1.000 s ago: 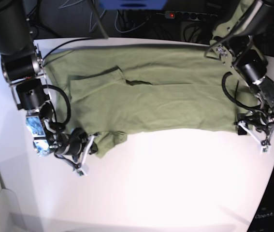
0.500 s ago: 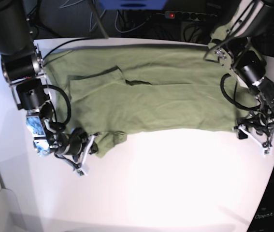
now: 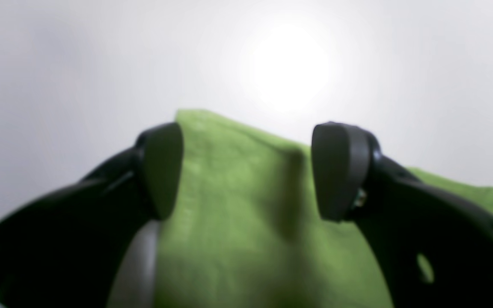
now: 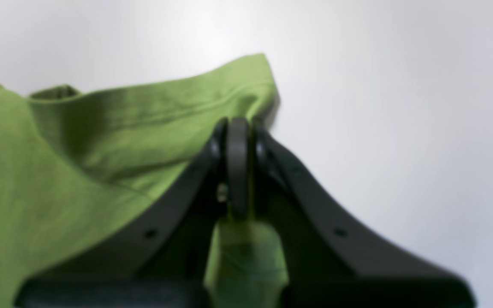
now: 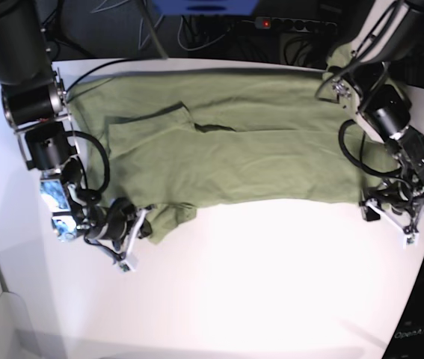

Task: Fold the T-shirt properly
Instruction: 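Grasp the hem corners with both grippers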

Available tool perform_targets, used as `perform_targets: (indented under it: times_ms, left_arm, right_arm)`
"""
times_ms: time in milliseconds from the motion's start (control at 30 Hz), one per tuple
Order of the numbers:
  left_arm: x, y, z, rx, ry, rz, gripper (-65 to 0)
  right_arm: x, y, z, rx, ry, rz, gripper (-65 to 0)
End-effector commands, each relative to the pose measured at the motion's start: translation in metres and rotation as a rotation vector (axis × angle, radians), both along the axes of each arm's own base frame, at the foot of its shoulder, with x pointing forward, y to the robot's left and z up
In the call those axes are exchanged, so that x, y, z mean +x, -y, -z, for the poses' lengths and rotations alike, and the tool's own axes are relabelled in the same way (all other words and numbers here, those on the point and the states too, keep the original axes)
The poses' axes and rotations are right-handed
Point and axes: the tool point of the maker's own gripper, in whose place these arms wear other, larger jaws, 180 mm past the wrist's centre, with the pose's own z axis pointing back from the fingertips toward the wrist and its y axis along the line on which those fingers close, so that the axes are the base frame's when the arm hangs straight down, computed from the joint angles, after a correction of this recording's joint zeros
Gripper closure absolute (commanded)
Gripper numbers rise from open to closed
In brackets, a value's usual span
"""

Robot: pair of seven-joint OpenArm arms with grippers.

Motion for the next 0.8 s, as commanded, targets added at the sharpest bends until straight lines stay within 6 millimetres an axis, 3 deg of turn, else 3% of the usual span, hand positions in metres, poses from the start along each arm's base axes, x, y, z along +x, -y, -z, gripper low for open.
perform_targets:
  times_ms: [0, 500, 667, 767]
  left_arm:
    - [0.016, -0.010, -0.026, 0.025, 0.076, -0.011, -45.1]
    - [0.017, -0.011, -0.026, 0.034, 0.123, -0.009, -45.1]
    - [0.015, -0.005, -0.012, -0.003, 0.092, -0.002, -44.9]
    - [0.016, -0.010, -0.014, 0.004, 0.112, -0.006, -45.0]
  right_arm:
    - [0.004, 0.007, -0.005, -0.032, -0.001, -0.013, -0.4]
    - [0.004, 0.007, -0.005, -0.032, 0.001, -0.013, -0.3]
    - [0.004, 0.008, -0.005, -0.033, -0.001, -0.012, -0.3]
    - [0.003, 0.012, -0.004, -0.040, -0.002, -0.010, -0.3]
